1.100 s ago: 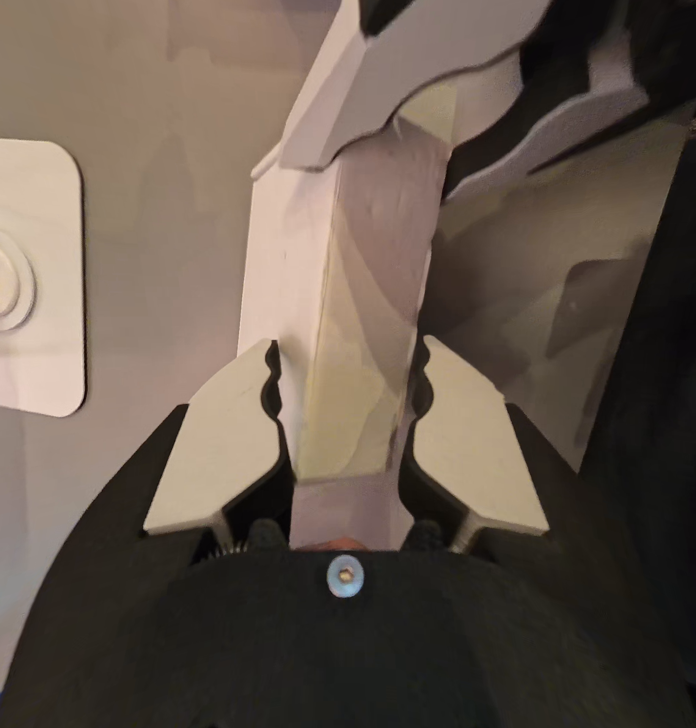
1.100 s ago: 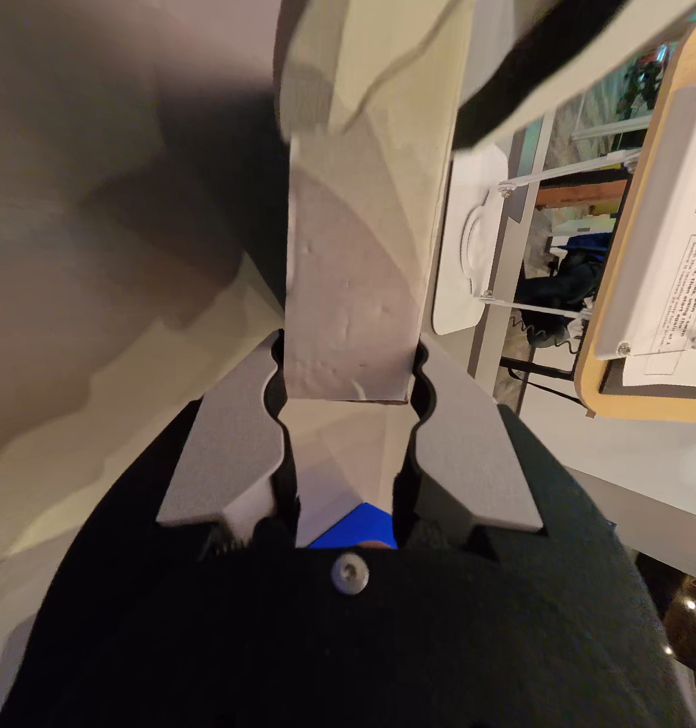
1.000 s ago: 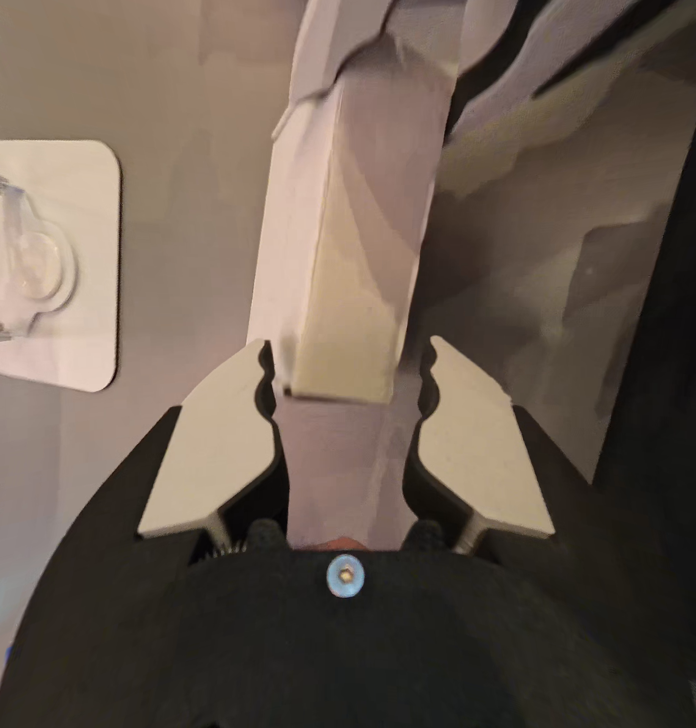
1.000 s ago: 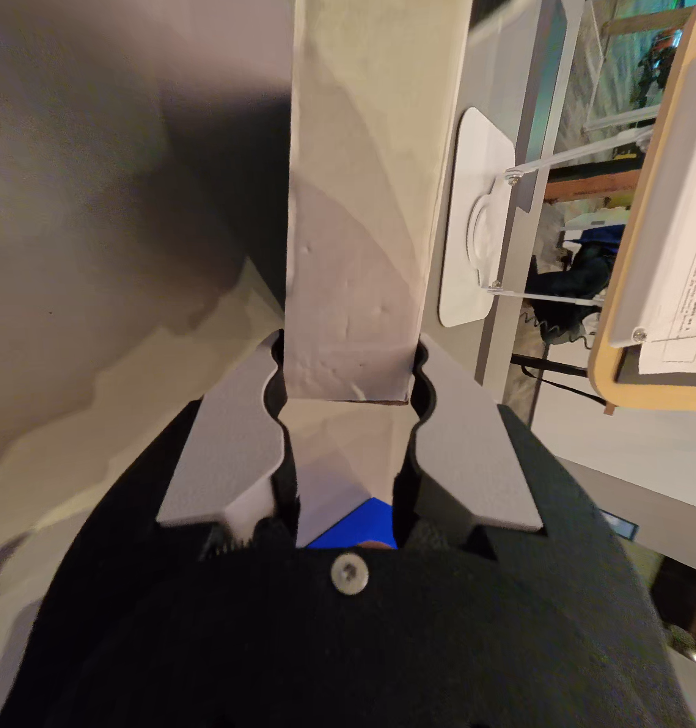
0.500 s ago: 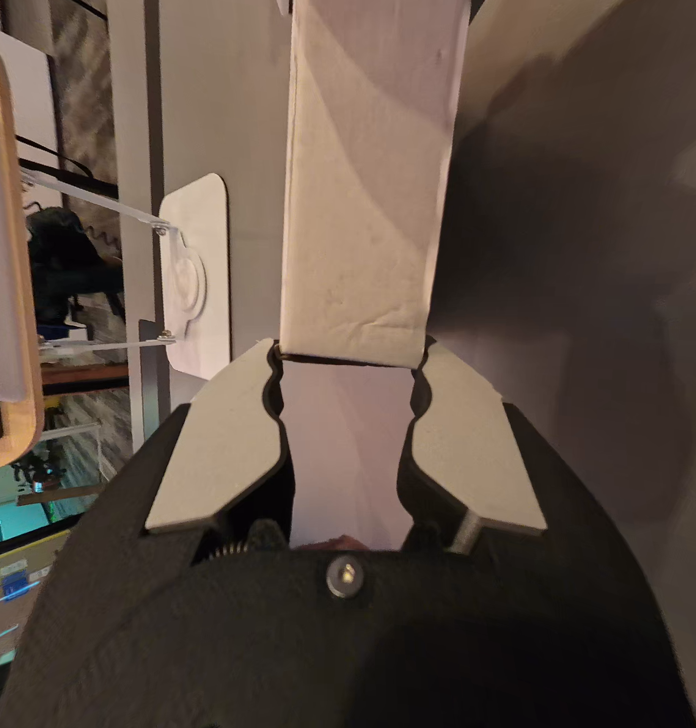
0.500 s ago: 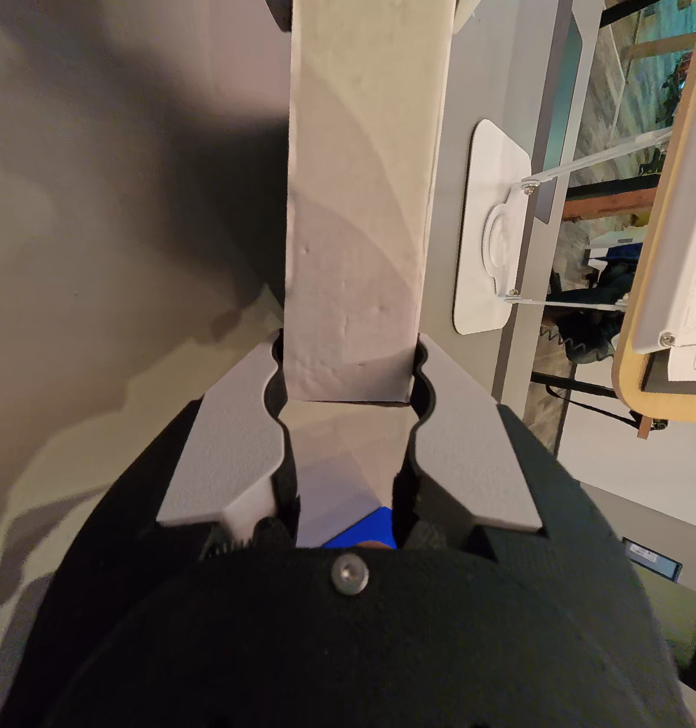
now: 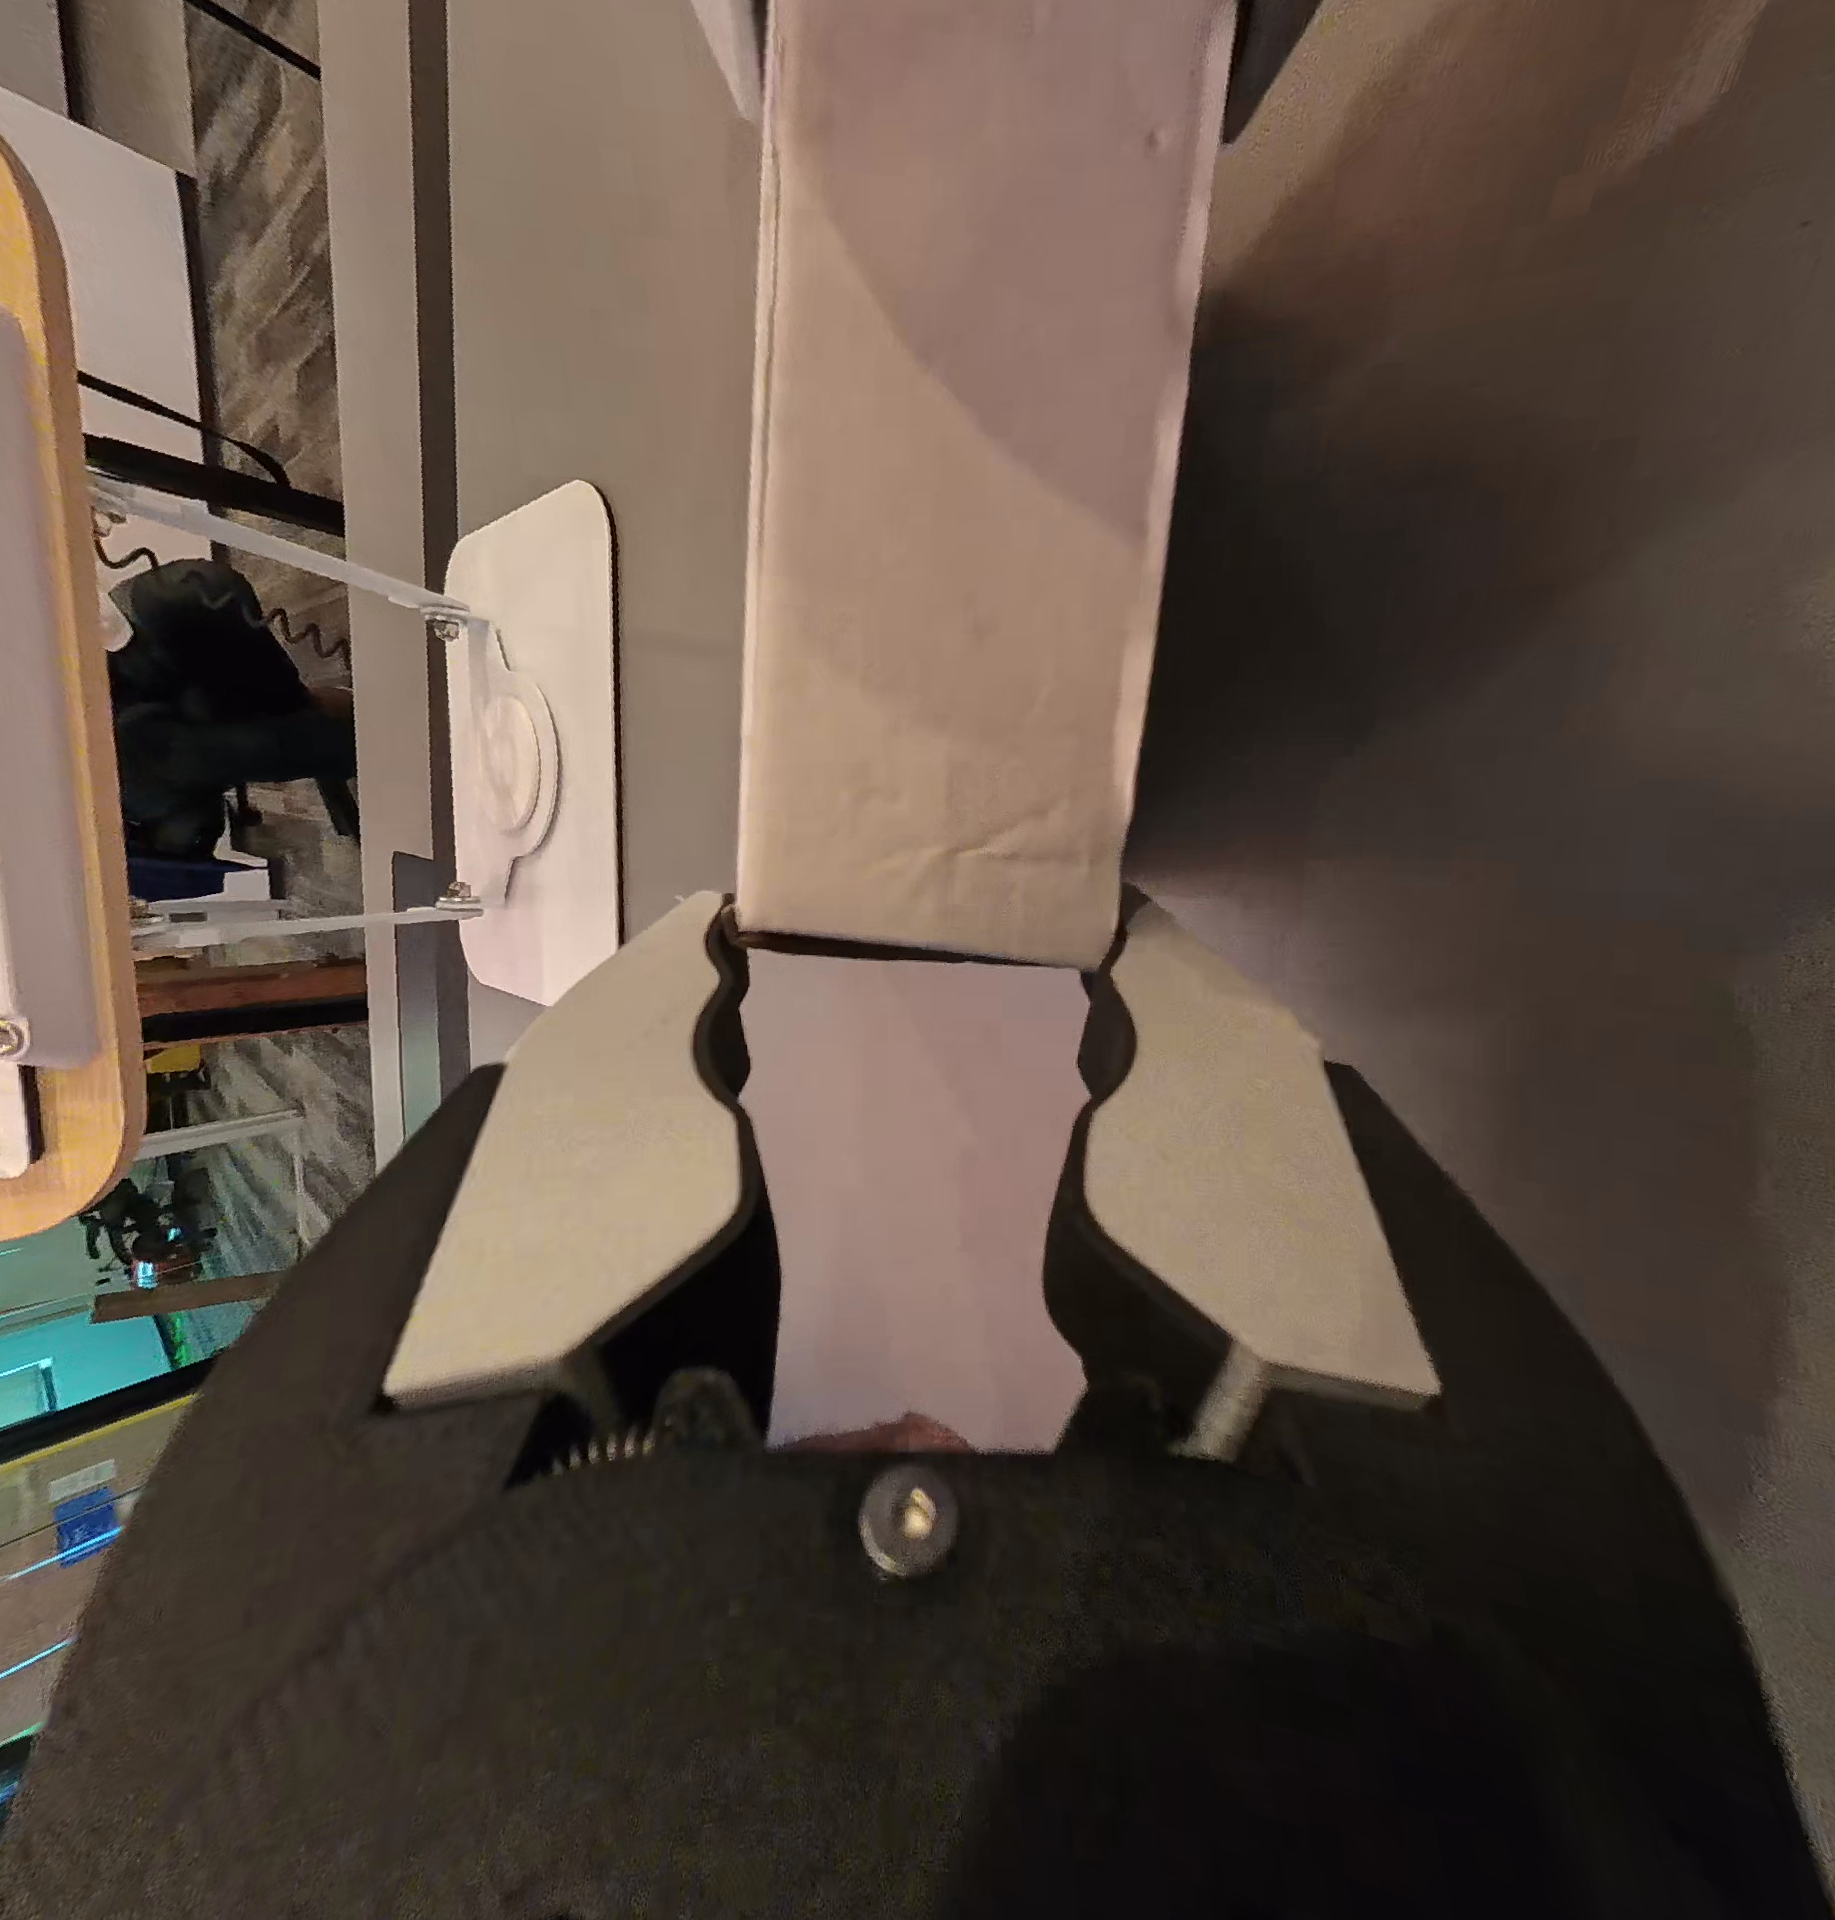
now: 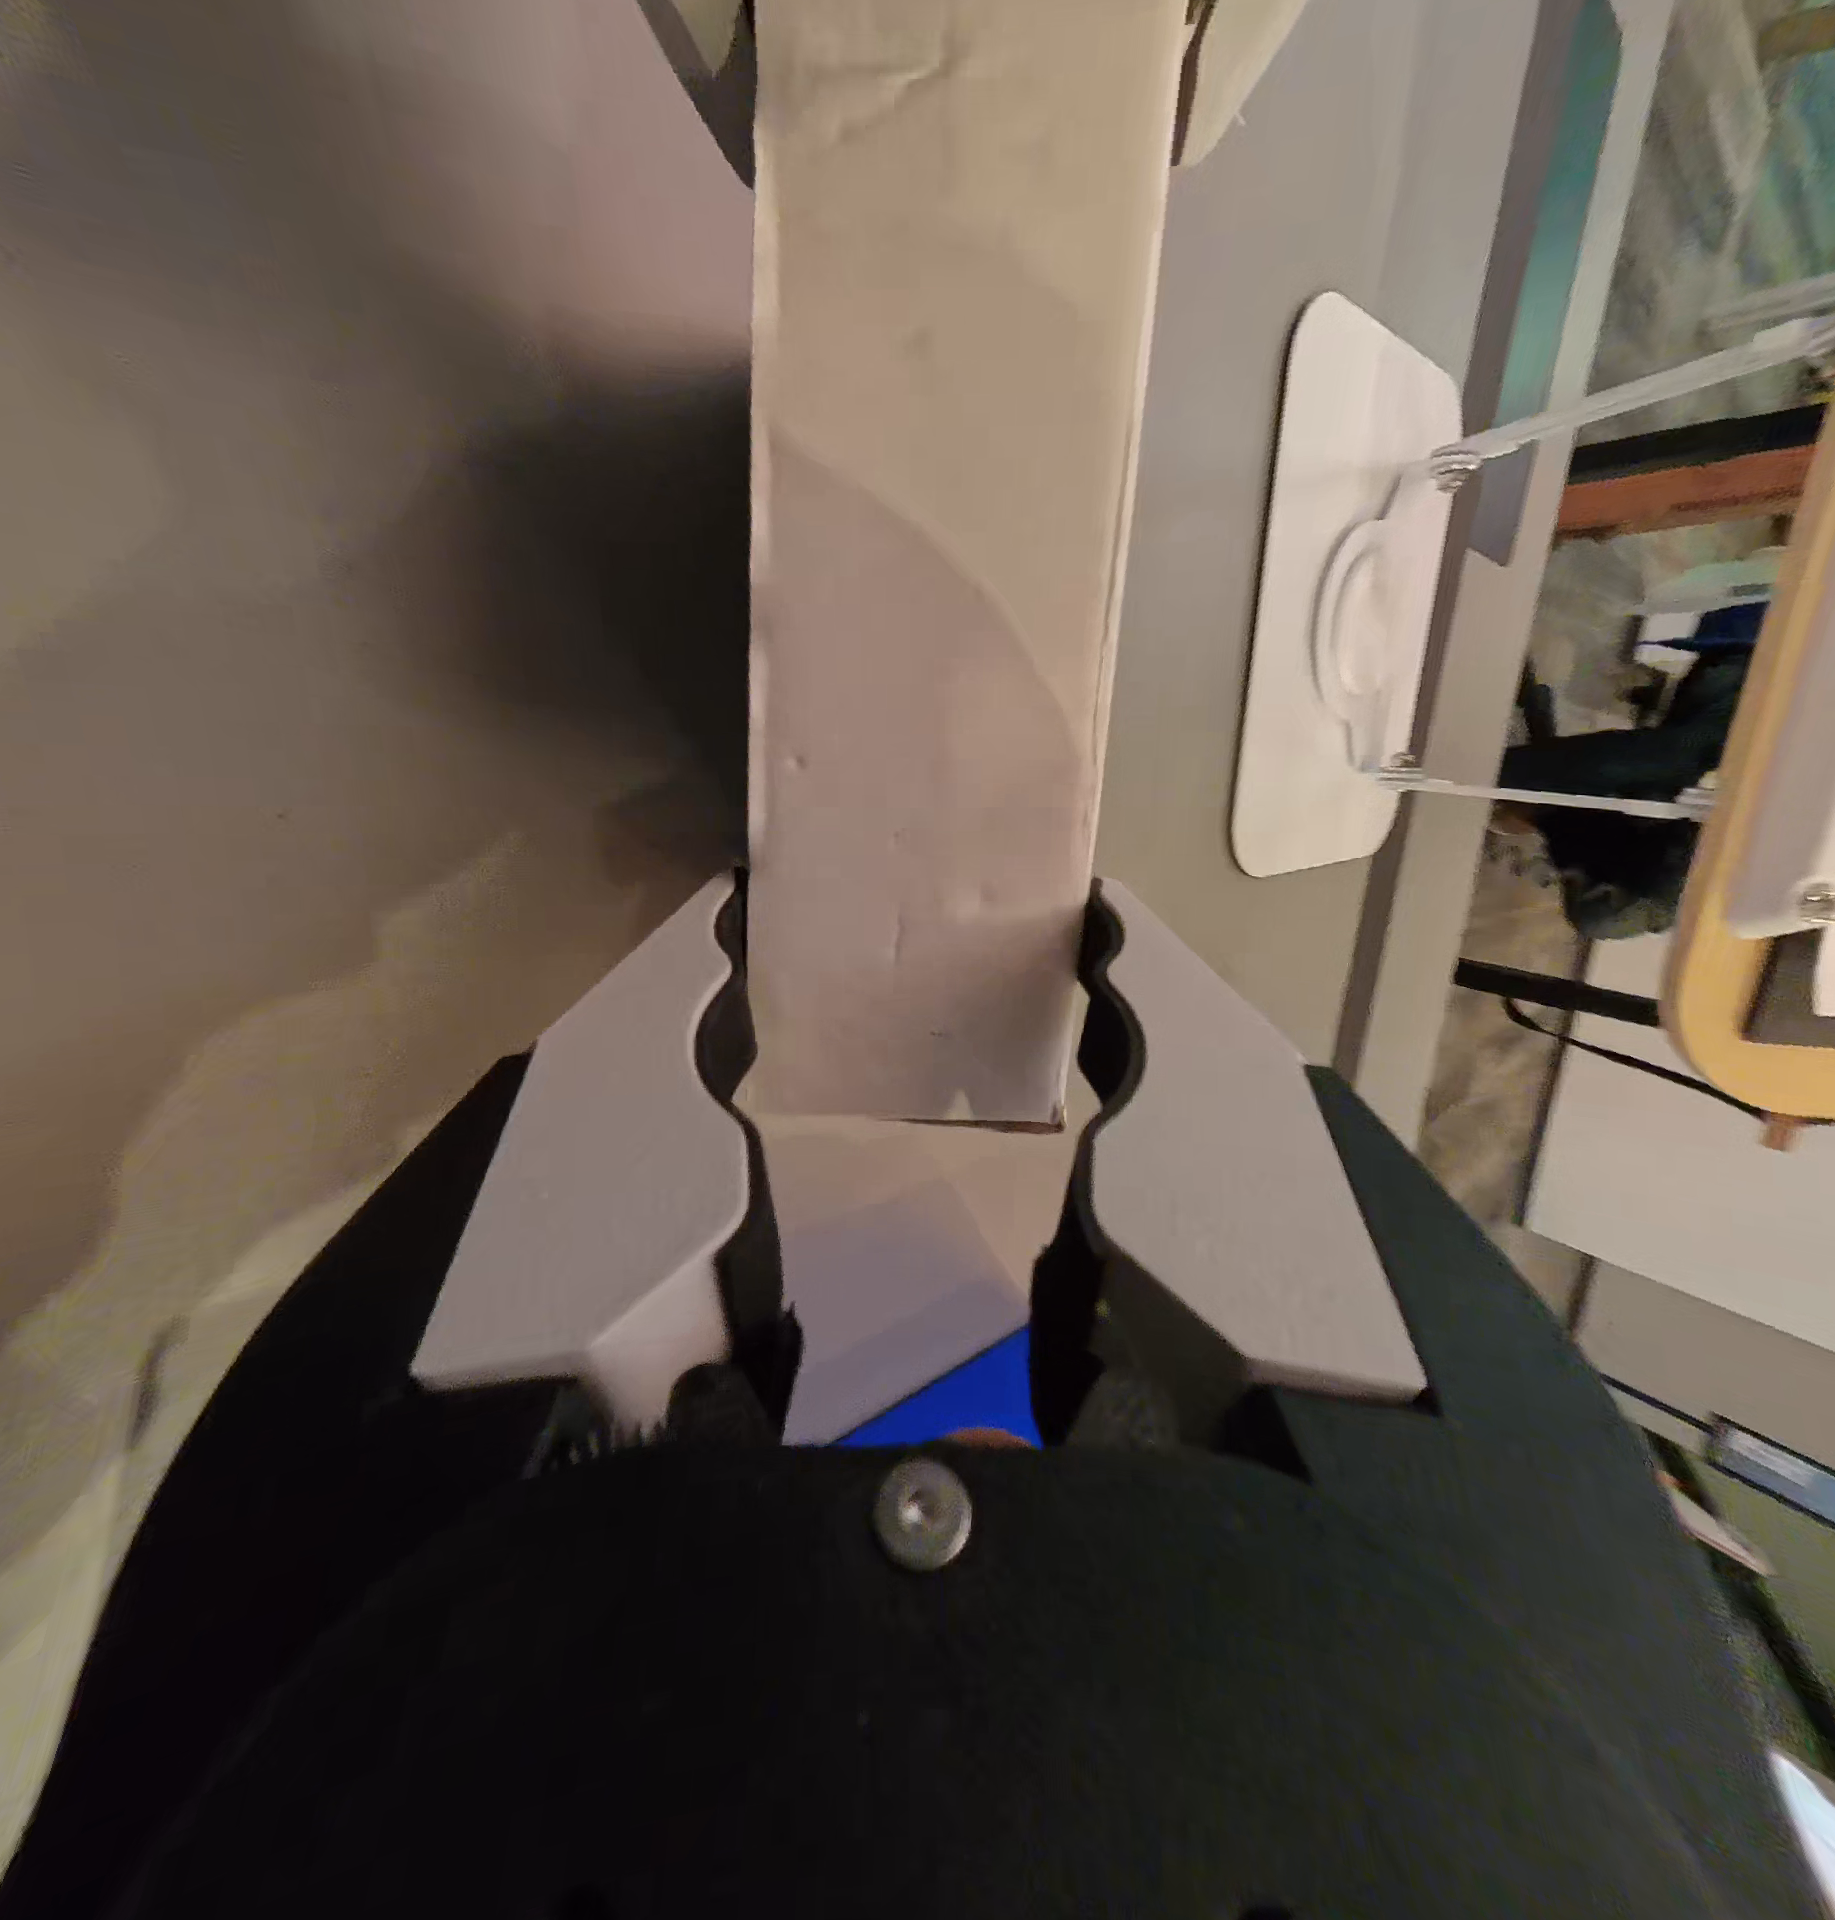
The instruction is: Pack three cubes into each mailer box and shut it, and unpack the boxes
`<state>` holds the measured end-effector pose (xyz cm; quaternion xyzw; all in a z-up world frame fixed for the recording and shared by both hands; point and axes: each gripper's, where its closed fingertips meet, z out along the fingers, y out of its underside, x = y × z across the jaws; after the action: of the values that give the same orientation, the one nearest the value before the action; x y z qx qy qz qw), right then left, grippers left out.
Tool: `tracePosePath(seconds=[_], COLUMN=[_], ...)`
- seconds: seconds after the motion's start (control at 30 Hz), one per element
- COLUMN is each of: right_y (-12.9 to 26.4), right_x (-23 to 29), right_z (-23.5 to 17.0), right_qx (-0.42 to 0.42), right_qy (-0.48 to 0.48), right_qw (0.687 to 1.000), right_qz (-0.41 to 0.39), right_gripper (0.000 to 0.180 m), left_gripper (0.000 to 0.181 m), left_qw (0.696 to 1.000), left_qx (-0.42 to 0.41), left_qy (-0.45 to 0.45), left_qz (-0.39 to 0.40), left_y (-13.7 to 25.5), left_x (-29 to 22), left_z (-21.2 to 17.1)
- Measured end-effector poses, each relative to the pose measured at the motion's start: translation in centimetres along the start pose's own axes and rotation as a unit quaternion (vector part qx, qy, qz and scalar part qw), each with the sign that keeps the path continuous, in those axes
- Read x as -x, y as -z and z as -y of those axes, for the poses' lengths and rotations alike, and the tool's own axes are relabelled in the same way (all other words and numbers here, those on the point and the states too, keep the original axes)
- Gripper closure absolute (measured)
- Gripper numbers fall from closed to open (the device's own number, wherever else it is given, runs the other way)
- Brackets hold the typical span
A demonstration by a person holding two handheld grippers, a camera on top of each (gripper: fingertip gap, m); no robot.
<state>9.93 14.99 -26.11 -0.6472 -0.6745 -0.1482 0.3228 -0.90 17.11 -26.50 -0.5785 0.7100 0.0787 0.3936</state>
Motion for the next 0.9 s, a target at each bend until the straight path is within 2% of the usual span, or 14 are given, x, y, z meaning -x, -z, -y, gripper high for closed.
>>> tracePosePath(seconds=[0.4, 0.67, 0.77, 0.83, 0.9], right_y=[1.2, 2.4, 2.8, 3.8, 5.1], right_x=[0.4, 0.1, -0.4, -1.0, -2.7], right_z=[0.7, 1.2, 1.3, 1.9, 2.6], right_qx=[-0.075, -0.113, -0.124, -0.152, -0.206], right_qy=[-0.114, -0.209, -0.233, -0.257, -0.286], right_qw=[0.974, 0.922, 0.91, 0.895, 0.878], right_qz=[0.179, 0.305, 0.321, 0.331, 0.324], right_gripper=[0.118, 0.109, 0.111, 0.124, 0.169], left_gripper=[0.119, 0.119, 0.119, 0.119, 0.119], left_qw=[1.0, 1.0, 1.0, 1.0, 0.999], left_qx=[-0.007, -0.014, -0.017, -0.017, -0.018], left_qy=[-0.006, -0.009, -0.009, -0.013, -0.027], left_qz=[-0.004, -0.001, 0.001, 0.002, 0.01], left_y=[0.0, 0.0, 0.0, 0.0, 0.0], left_x=[0.0, 0.0, 0.0, 0.0, 0.0], left_z=[0.2, 0.2, 0.2, 0.1, 0.1])
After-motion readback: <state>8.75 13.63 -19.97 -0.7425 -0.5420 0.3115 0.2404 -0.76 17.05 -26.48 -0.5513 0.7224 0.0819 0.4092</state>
